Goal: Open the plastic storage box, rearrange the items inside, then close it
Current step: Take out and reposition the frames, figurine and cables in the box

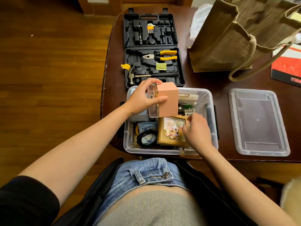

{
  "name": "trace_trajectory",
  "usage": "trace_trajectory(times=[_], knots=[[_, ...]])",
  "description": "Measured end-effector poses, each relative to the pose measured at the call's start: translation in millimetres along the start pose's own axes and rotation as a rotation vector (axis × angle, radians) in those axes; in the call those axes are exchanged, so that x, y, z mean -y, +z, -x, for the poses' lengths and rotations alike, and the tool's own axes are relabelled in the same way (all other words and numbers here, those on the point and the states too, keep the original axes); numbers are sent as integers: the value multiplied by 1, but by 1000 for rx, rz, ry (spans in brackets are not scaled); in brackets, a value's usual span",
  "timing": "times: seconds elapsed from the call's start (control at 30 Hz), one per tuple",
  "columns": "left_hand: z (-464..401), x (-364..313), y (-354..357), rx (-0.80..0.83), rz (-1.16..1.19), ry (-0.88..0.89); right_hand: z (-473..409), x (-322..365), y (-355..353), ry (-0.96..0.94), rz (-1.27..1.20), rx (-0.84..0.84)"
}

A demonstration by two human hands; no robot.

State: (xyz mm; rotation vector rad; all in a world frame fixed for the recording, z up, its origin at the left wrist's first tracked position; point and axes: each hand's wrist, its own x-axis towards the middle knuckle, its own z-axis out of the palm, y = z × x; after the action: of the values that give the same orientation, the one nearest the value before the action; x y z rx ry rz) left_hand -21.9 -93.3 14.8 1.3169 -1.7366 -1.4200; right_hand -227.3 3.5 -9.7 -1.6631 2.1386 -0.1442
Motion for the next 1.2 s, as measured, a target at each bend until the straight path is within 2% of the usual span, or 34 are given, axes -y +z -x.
trace_trajectory(times=[0.03, 0.07, 0.13, 0.23, 0.33, 0.43, 0.5, 0.63, 0.7, 0.87, 0.93, 1.03, 1.2], knots=[[-1, -1, -1, 9, 5, -6, 3, 7, -1, -125, -16, -31], [-1, -1, -2, 16, 17, -11, 7, 15, 0, -254, -31, 16], [-3, -2, -2, 23, 35, -20, 10, 32, 5, -485, -26, 207], [-5, -2, -4, 37, 22, -28, 4, 56, 24, -649, 7, 394], [-5, -3, -4, 48, 9, -46, -8, 72, 42, -589, 186, 454], [-6, -3, -4, 40, -9, -51, -15, 75, 48, -636, 312, 437], [-7, -2, -5, 38, -1, -53, -15, 70, 48, -629, 275, 513], [-7, 2, -6, 48, -2, -47, -15, 60, 47, -440, 60, 748], [-7, 2, -6, 46, -7, -45, -20, 56, 46, -379, 40, 743], [-6, 1, -6, 50, -9, -32, -24, 53, 54, -364, 103, 617], [-6, 2, -6, 40, 0, -29, -28, 57, 60, -399, 142, 666], [-6, 0, -5, 37, -4, -28, -35, 67, 69, -317, 46, 782], [-6, -1, -5, 41, 0, -31, -37, 78, 73, -308, -124, 756]])
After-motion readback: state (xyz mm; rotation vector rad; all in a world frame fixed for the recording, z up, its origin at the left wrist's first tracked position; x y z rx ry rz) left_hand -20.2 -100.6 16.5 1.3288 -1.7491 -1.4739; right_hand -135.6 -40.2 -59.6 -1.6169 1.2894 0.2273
